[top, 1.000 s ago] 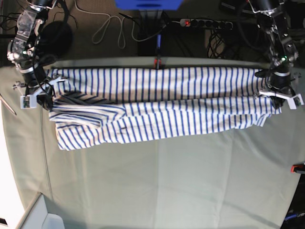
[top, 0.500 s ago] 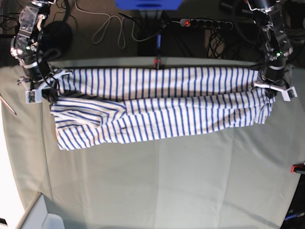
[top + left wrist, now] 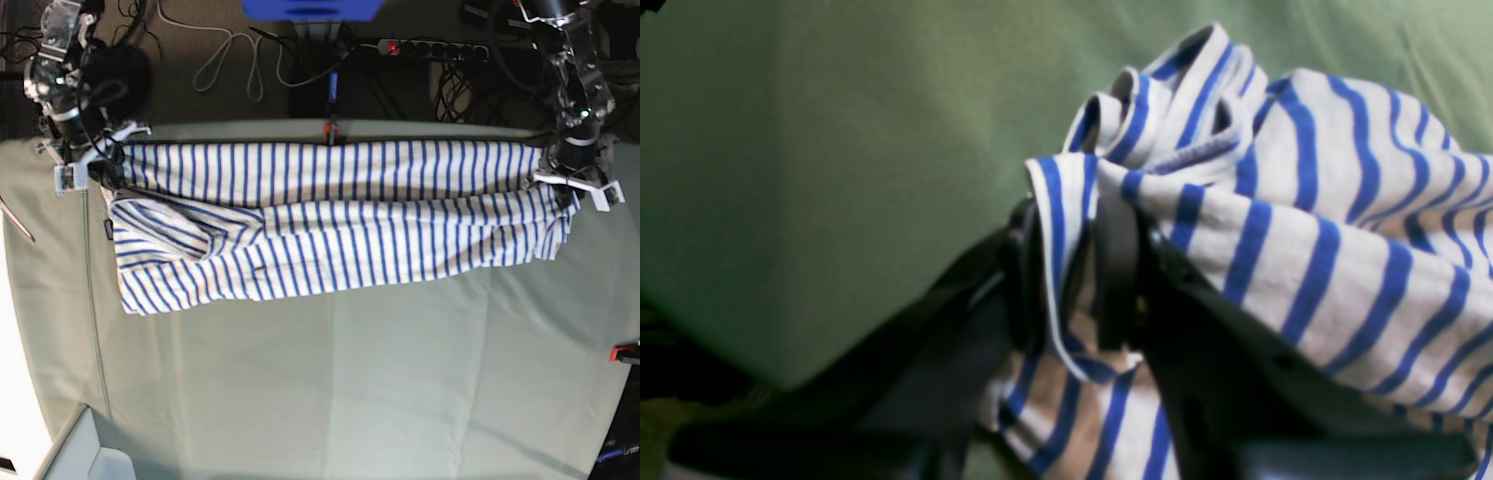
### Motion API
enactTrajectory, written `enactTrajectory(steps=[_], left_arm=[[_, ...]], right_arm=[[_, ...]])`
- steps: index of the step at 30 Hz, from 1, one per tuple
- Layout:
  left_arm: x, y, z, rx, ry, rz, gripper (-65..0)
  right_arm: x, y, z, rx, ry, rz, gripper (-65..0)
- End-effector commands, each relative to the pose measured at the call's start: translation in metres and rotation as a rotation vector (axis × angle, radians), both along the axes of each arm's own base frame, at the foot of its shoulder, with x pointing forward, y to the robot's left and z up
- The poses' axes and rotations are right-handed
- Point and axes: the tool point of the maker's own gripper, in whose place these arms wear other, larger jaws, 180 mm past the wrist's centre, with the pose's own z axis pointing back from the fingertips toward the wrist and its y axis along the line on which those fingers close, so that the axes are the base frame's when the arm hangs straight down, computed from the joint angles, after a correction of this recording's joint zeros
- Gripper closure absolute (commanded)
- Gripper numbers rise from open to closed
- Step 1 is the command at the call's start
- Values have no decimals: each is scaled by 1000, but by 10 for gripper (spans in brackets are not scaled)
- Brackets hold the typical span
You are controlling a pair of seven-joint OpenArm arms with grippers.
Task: Layout the t-shirt on the table in an organized manner, then fold the t-shirt properly
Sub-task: 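Drag the held shirt ends with both grippers toward the robot, then hold the shirt end with the right gripper and adjust its grip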
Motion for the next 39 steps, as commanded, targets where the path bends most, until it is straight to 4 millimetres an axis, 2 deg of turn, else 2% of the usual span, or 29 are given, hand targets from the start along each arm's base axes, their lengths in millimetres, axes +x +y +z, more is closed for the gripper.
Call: enactTrajectory(steps=[1, 3, 8, 10, 13, 15, 21, 24, 27, 30, 34, 37, 39], left_arm=[[8, 9, 14, 30, -44, 2, -142], [8, 10, 14, 31, -44, 1, -142], [8, 10, 14, 33, -44, 1, -142], [8, 10, 15, 32, -45, 1, -142], [9, 10, 15, 32, -47, 1, -142], [9, 10, 15, 32, -48, 1, -142], [9, 10, 15, 32, -48, 1, -142], [9, 10, 15, 32, -48, 1, -142], [9, 10, 15, 32, -48, 1, -142], [9, 10, 16, 33, -49, 0, -142], [9, 10, 16, 33, -49, 0, -142], [9, 10, 16, 33, -49, 0, -142], [9, 10, 16, 33, -49, 0, -142]], right_arm=[[8, 4, 17, 17, -74, 43, 0], [3, 7, 19, 34, -88, 59, 0], [-2, -3, 21, 39, -105, 7, 0], [0, -9, 24, 36, -117, -12, 0], [8, -4, 26, 47, -133, -16, -16], [11, -2, 26, 50, -136, -9, -74], [14, 11, 24, 58, -128, 33, -314], [13, 11, 20, 65, -120, 29, -378], [24, 11, 15, 88, -124, 16, -380], [25, 11, 7, 105, -107, 6, -380], [27, 12, 9, 106, -116, 7, -356], [31, 19, 8, 114, -114, 26, -277], [35, 24, 9, 119, -119, 39, -184]])
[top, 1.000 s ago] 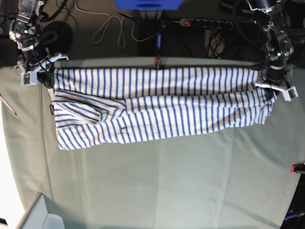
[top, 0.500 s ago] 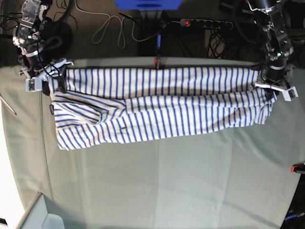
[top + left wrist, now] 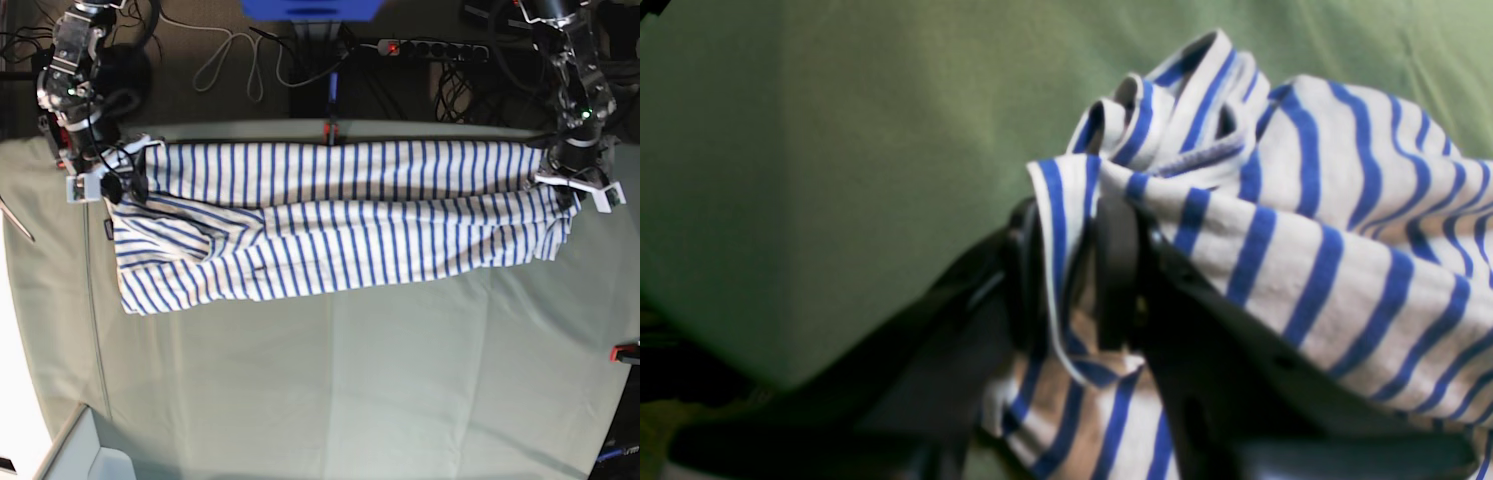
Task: Layout the t-shirt on the table in an organized manner, then fold the t-shirt properly
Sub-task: 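Hold the shirt end with the right gripper and adjust its grip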
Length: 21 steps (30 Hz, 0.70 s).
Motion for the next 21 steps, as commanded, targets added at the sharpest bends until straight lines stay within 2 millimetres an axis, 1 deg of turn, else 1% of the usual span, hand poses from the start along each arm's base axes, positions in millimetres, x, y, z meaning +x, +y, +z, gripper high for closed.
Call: enactTrajectory(steps=[1, 2, 4, 11, 13, 15, 21], left_arm=[[8, 8, 15, 30, -47, -1, -142], [8, 8, 15, 30, -47, -1, -142], [8, 8, 15, 30, -47, -1, -142], [8, 8, 15, 30, -47, -1, -142], [8, 8, 15, 30, -47, -1, -142], [9, 8, 15, 31, -48, -1, -142], [9, 9, 17, 35, -51, -2, -142]], right_arm=[[8, -1, 13, 8, -54, 12, -131], [10, -1, 14, 10, -57, 10, -79], [10, -1, 14, 10, -59, 10, -2], [10, -6, 22, -8, -77, 4, 0], [2, -17, 27, -31, -82, -20, 0], [-3, -20, 35, -49, -93, -21, 0], [-22, -8, 52, -77, -116, 0, 0]])
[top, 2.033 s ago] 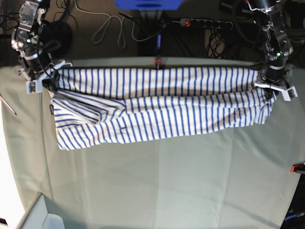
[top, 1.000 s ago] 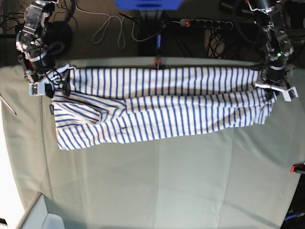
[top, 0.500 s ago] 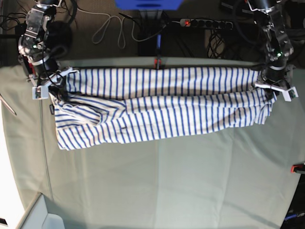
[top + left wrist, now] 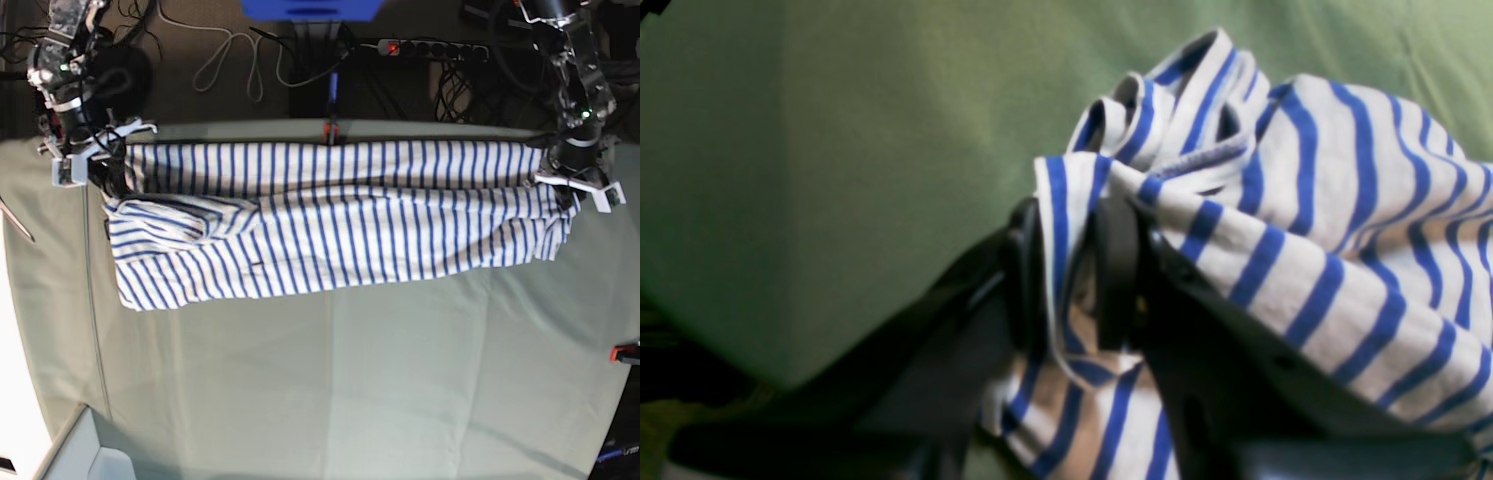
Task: Layout the t-shirt on the table in an organized manner, then fold the t-shirt properly
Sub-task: 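Hold the shirt end with the right gripper and adjust its grip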
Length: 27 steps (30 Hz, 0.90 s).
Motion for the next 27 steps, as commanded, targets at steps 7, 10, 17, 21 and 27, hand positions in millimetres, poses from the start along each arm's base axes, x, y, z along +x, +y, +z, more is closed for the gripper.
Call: enactTrajectory(steps=[7, 10, 17, 21, 27], left_arm=[[10, 9, 18, 38, -55, -3, -142], [10, 9, 18, 38, -55, -3, -142], [10, 11, 19, 43, -55, -4, -142], [10, 12, 20, 44, -55, -5, -142], [10, 12, 19, 44, -54, -4, -142]], right_arm=[[-6, 5, 5, 23, -26, 9, 0], [-10, 3, -4, 36, -2, -1, 0], [-16, 1, -7, 34, 13, -9, 0], [-26, -8, -7, 22, 24, -32, 0], [-42, -15, -13, 16, 55, -54, 0]])
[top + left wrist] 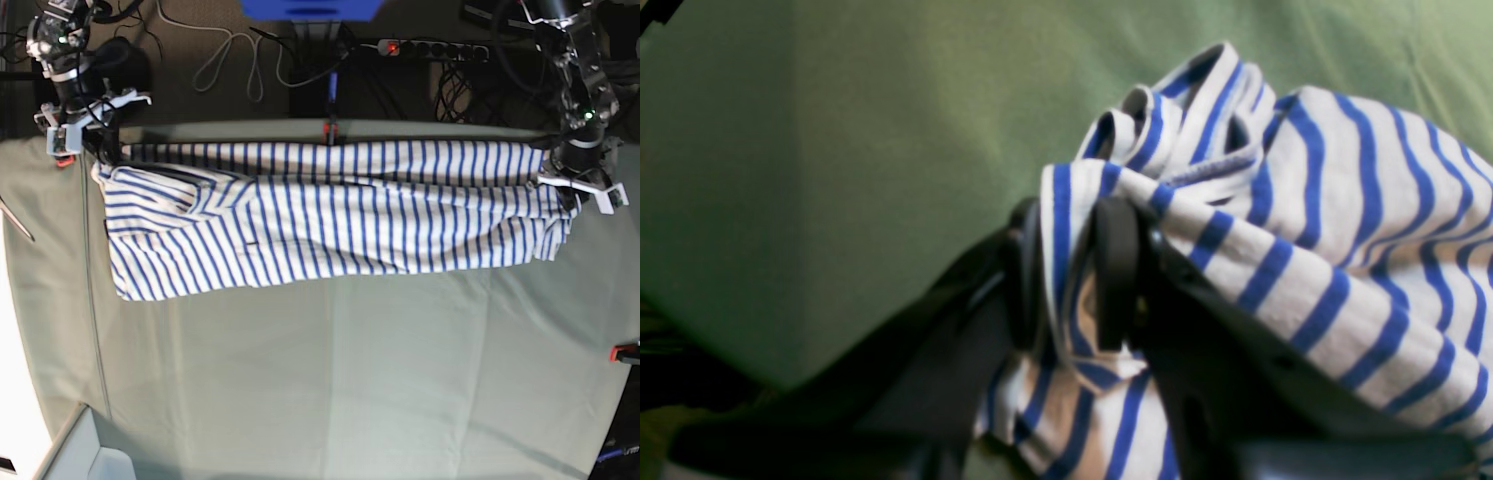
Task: Layout the t-shirt on the table in an organized manner, then fold the t-shirt properly
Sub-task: 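Hold the shirt end with the right gripper and adjust its grip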
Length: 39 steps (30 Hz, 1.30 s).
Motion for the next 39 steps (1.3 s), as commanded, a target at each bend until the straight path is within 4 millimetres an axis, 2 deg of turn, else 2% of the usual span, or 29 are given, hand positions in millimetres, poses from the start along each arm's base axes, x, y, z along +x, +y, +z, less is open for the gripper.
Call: enactTrajectory(steps=[1, 16, 21, 35, 39], left_arm=[[9, 8, 16, 32, -50, -2, -142], [9, 8, 17, 34, -51, -3, -142], [9, 8, 17, 34, -51, -3, -142], [9, 8, 16, 33, -50, -3, -143], [9, 8, 16, 33, -50, -3, -143]], right_arm=[[1, 0, 8, 5, -31, 9, 0], [-3, 26, -1, 71, -24, -5, 0], [-15, 41, -9, 94, 14, 31, 0], [-12, 37, -9, 81, 17, 32, -3], [-12, 37, -9, 81, 17, 32, -130]])
